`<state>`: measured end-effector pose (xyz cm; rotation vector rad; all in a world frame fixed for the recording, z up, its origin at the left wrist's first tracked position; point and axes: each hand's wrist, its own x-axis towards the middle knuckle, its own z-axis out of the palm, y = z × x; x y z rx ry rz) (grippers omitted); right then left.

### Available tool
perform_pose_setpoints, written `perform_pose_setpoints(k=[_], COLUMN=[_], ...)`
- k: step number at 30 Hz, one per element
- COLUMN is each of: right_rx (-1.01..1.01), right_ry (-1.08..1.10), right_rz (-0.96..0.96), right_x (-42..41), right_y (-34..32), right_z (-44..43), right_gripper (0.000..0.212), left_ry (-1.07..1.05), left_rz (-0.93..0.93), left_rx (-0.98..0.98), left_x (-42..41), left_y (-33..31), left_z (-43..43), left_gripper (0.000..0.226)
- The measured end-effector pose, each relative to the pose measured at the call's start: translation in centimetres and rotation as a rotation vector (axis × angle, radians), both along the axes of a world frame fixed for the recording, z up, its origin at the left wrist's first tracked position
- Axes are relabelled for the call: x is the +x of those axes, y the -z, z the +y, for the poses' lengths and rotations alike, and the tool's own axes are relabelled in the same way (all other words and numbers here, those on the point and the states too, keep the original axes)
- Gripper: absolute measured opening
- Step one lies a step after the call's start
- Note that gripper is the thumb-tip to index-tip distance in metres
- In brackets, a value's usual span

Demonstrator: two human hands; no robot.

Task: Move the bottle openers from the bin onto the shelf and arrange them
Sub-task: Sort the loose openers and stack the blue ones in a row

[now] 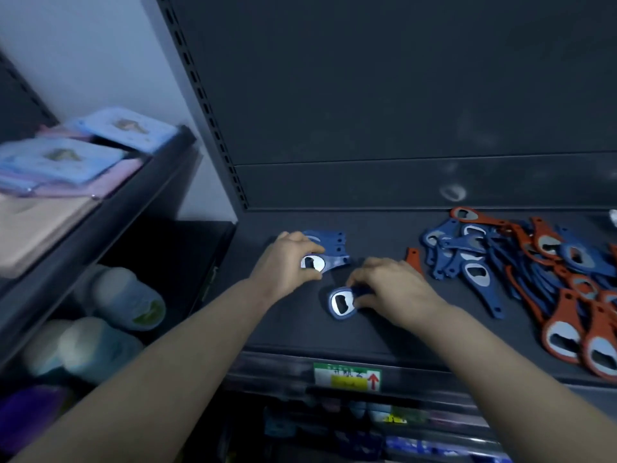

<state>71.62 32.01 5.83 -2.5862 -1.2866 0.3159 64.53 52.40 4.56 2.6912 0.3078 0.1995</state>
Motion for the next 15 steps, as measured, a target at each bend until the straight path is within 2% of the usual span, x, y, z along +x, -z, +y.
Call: perform_pose_setpoints(k=[3, 5, 7, 9, 12, 15], right_rx=[0.056, 0.108, 0.149, 0.156, 0.152, 0.156], right_ry=[0.053, 0.089, 0.114, 0.143, 0.161, 0.180], right_rz=[0.013, -0.039, -0.090, -0.139, -0.233, -0.249], right_x=[-0.3, -0.6, -0.8, -1.1, -1.1, -1.0], right_y=[0.0, 0.4, 0.9, 1.4, 1.9, 1.9], right_z=[0.8, 1.8, 3.1, 4.3, 6.0, 6.9], right_gripper=[0.039, 0.035, 0.031, 0.029, 0.025, 0.023], left_ry=[0.035, -0.015, -0.118, -0.186, -0.166, -0.147], left_rz=[0.028, -0.055, -0.204, -0.264, -0.269, -0.239], left_rx=[-0.024, -0.140, -0.182, -0.144, -0.142, -0.146], left_x=[0.6, 0.5, 0.2, -0.2, -0.7, -0.9], left_y=[0.2, 0.4, 0.6, 0.8, 0.8, 0.7], left_z=[1.0, 1.9, 2.9, 3.6, 4.0, 3.9], left_gripper=[0.054, 0.053, 0.040, 0.028, 0.024, 0.026])
